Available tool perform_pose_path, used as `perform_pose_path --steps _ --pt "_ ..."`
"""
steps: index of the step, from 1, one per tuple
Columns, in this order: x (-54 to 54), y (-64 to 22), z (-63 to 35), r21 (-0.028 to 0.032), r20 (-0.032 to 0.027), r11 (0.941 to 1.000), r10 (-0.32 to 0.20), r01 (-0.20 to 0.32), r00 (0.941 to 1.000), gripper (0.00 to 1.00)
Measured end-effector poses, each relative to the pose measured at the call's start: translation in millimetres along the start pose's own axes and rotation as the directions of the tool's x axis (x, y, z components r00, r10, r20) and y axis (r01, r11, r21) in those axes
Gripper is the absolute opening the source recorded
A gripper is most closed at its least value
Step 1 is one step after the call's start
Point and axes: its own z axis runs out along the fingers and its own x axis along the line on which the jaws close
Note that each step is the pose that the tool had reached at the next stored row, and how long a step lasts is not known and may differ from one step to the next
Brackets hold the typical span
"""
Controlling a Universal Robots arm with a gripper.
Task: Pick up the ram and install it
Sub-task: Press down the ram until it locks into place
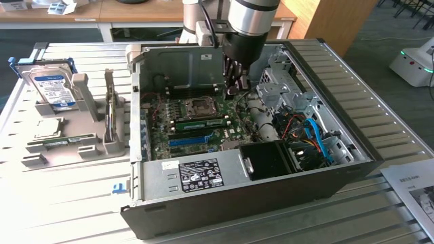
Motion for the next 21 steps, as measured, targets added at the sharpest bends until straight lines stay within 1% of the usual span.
perform_pose_path --steps 21 --pt "1.0 -0.9 21.6 0.0000 0.0000 1.0000 0.000 0.000 1.0000 0.10"
